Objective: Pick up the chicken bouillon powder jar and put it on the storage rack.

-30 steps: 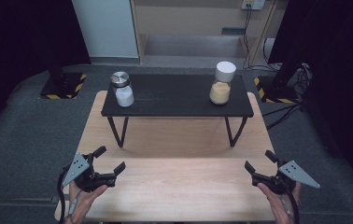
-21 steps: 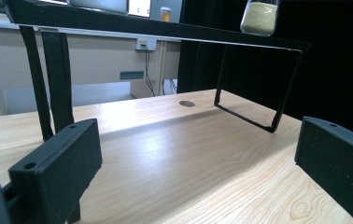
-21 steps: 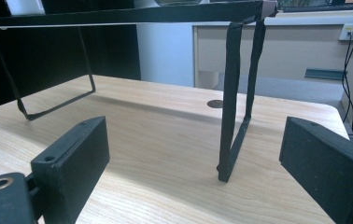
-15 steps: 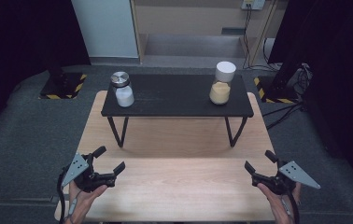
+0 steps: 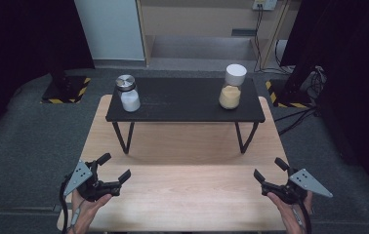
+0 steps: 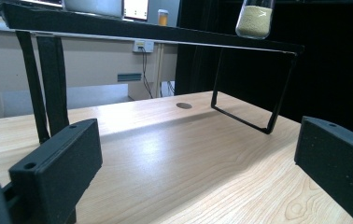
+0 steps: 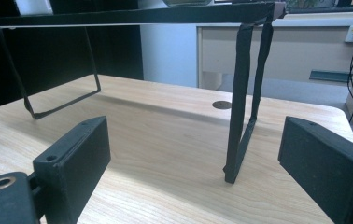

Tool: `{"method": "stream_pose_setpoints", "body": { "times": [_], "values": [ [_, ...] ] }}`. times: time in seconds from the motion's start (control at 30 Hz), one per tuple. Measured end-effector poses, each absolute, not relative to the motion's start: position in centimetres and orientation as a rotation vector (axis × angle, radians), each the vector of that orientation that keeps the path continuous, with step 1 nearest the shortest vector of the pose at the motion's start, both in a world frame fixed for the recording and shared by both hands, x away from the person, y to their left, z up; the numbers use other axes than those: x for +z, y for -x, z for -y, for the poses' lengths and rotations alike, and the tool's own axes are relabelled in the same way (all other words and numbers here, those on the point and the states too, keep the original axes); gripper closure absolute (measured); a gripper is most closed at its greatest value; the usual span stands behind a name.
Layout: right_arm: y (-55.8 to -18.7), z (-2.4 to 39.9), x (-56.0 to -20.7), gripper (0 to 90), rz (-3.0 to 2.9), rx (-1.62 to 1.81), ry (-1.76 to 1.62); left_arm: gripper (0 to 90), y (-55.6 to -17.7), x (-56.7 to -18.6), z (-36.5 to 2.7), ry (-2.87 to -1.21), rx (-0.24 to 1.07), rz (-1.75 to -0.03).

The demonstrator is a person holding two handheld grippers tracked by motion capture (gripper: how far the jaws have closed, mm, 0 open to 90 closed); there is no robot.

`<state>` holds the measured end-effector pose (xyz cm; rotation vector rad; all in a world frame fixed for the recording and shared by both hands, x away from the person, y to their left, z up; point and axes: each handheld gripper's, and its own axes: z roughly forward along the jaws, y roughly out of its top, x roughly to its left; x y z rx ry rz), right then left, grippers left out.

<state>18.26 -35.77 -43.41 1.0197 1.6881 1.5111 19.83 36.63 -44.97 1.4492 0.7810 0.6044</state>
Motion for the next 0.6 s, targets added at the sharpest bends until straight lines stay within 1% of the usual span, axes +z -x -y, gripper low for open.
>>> {"method": "stream_pose_setpoints", "body": {
  "times": [0.3, 0.6],
  "values": [
    [-18.74, 35.83, -43.64, 9.1, -1.717, 1.507, -1.032, 0.0, -20.06, -44.95, -36.76, -1.45, 0.609, -0.79],
    [-19.12, 35.13, -43.56, 7.2, -1.748, 1.509, -1.004, 0.0, -19.93, -44.64, -36.35, -1.484, 0.618, -0.752]
  ]
}}
